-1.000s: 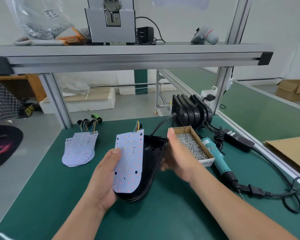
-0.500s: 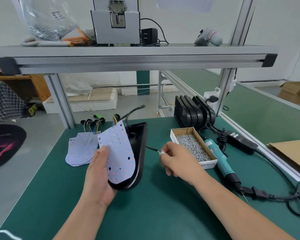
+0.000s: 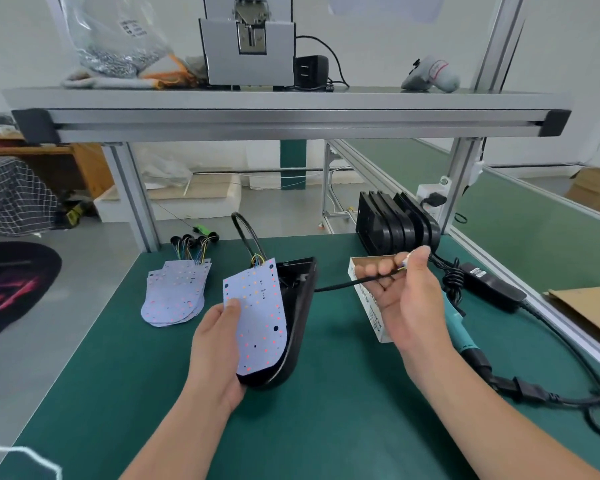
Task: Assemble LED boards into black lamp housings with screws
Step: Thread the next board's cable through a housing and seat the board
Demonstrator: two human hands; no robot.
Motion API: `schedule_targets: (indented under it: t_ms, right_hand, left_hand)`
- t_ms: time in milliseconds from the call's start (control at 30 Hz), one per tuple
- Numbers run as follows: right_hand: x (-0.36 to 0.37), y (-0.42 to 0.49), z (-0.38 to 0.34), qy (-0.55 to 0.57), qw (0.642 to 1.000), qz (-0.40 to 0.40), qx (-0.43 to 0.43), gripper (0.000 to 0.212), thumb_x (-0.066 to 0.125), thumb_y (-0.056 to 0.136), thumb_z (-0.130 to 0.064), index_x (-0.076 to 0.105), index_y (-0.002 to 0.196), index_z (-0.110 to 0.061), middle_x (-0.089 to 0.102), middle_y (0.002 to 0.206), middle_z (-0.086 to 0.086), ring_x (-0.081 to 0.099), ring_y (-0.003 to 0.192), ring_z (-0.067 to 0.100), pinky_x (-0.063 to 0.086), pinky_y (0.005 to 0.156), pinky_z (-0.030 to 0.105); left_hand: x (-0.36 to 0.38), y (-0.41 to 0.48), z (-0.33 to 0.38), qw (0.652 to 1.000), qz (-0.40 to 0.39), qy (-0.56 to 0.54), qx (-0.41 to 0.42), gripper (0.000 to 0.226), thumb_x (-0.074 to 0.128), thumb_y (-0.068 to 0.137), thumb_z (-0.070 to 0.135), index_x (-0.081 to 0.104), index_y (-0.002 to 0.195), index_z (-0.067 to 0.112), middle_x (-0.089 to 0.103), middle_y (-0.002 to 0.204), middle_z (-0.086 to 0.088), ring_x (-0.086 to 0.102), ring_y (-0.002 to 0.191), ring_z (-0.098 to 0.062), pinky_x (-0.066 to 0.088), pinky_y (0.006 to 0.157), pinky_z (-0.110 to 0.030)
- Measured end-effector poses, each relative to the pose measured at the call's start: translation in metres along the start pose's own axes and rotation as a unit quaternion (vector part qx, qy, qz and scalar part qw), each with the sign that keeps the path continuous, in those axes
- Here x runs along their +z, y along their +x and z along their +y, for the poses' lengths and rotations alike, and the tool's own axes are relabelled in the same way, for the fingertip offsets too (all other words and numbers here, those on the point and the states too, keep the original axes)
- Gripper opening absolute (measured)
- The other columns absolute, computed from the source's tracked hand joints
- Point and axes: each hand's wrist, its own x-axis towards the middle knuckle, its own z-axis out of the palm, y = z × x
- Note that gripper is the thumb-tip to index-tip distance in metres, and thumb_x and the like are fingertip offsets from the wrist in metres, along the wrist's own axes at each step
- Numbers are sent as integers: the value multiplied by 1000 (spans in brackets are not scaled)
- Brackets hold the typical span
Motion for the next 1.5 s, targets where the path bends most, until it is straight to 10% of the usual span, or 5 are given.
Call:
schedule_targets:
  t_ms: [233, 467, 600, 867, 1500]
  right_hand:
    - [5, -10, 11, -330, 939, -86, -39, 25, 64, 101, -42, 61, 84, -23, 54, 71, -3, 42, 57, 12, 41, 54, 31]
    - [17, -35, 19, -674, 675, -287, 88, 57, 71, 77, -72, 69, 125, -42, 77, 97, -14, 68, 85, 0, 55, 77, 28]
    - [19, -34, 16, -745, 595, -300, 32, 27, 67, 84, -46, 60, 80, -21, 63, 66, -1, 58, 63, 18, 46, 58, 37]
    - [24, -28, 26, -247, 956, -29, 159, 22, 39, 100, 8, 56, 101, -6, 69, 81, 18, 66, 65, 28, 54, 53, 31]
    - [3, -7, -3, -152, 982, 108, 42, 11, 77, 79, -27, 67, 82, -22, 58, 68, 0, 57, 53, 10, 51, 51, 25]
  left_hand:
    - [-8, -2, 8, 989, -72, -101, -78, 33, 67, 100, 41, 80, 117, 16, 80, 112, -6, 79, 83, -30, 64, 66, -45]
    - [-10, 1, 14, 986, -98, -129, -36, 31, 69, 95, 46, 85, 110, 25, 81, 108, -5, 80, 91, -28, 65, 79, -45]
    - [-16, 0, 20, 985, -76, -154, -13, 33, 70, 96, 47, 83, 116, 24, 80, 112, -3, 79, 94, -29, 61, 93, -50]
    - [-12, -3, 18, 990, -50, -127, -40, 27, 70, 94, 41, 80, 105, 20, 74, 80, -1, 74, 64, -26, 62, 64, -37]
    - [-18, 1, 21, 975, -93, -199, -17, 34, 66, 97, 36, 82, 114, 12, 74, 96, -8, 73, 70, -23, 57, 54, -29]
